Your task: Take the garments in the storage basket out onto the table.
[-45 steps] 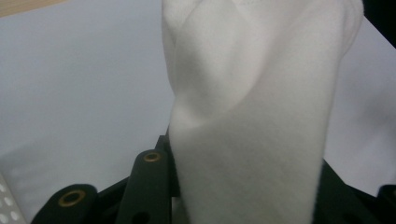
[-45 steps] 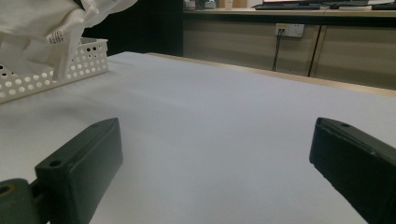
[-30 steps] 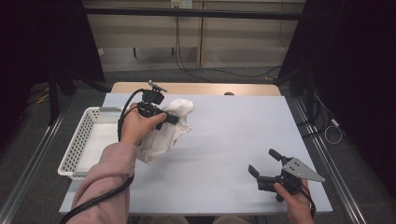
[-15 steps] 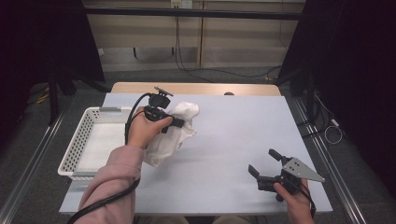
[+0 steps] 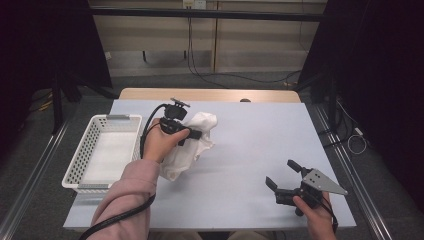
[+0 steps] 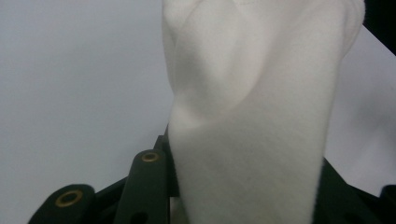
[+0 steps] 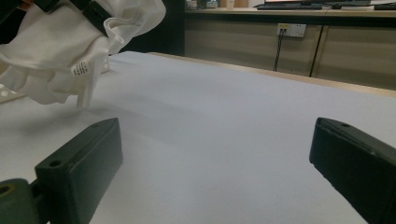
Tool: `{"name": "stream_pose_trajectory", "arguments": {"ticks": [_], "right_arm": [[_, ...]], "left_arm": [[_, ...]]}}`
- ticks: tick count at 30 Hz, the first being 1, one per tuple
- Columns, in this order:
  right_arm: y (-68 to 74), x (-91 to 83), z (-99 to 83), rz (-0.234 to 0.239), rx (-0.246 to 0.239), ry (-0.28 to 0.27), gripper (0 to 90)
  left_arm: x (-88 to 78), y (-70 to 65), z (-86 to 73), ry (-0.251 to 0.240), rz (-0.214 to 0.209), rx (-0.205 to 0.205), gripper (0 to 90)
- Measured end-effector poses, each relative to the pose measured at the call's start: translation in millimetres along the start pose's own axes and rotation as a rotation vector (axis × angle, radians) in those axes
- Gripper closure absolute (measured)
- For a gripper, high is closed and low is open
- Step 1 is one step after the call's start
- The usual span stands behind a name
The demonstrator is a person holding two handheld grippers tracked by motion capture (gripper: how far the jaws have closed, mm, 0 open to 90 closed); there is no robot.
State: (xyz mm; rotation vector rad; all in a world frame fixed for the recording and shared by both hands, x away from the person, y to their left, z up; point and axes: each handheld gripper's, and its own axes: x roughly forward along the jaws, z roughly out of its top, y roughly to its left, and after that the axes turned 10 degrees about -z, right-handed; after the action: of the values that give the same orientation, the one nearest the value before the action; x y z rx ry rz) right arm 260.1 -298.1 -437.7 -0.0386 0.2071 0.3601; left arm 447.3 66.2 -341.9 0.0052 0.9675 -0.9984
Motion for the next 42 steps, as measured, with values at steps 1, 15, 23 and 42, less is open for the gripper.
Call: {"name": "stream_pose_trajectory", "arguments": {"ticks": [1, 15, 23, 42], "right_arm": [[0.1, 0.1, -0.1, 0.000, 0.000, 0.001, 2.3], [0.7, 0.1, -0.1, -0.002, 0.001, 0.006, 2.3], [0.7, 0.1, -0.2, -0.002, -0.002, 0.005, 2.3], [0.9, 0.6, -0.4, 0.001, -0.013, 0.009, 2.3]], "left_arm": [[1.7, -1.1, -0.2, 0.006, 0.004, 0.003, 63.4], [26.4, -11.2, -1.3, 0.025, -0.016, 0.032, 62.7], [41.3, -17.6, -2.2, 0.022, -0.013, 0.029, 60.2], [44.6, -13.4, -14.4, -0.004, -0.014, 0.060, 15.1]]}}
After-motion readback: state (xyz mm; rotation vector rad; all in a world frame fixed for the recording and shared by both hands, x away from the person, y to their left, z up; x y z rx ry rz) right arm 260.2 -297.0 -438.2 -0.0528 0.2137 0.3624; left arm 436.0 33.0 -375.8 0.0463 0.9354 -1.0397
